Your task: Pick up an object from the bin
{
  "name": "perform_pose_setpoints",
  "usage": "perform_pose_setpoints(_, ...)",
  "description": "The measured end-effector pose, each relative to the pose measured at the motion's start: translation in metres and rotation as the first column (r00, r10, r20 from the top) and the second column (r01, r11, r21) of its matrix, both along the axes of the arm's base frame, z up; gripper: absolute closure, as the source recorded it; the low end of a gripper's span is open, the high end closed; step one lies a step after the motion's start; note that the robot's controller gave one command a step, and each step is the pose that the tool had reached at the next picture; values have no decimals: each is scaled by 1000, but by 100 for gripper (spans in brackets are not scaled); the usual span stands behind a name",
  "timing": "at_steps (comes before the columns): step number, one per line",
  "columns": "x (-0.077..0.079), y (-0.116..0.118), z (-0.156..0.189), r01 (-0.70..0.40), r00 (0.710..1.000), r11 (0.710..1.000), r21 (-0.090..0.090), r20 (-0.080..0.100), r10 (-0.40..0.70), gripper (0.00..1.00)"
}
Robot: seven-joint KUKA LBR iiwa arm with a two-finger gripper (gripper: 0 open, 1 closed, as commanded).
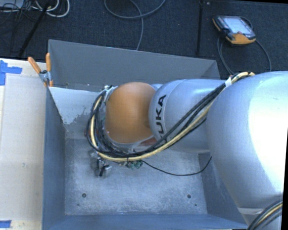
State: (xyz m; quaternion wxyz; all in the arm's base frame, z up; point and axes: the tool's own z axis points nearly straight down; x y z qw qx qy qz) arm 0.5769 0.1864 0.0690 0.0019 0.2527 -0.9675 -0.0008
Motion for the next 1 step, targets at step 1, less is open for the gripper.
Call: perform_pose_setpoints(1, 1, 0, 0, 2, 1000, 1000, 0, 2, -2, 0)
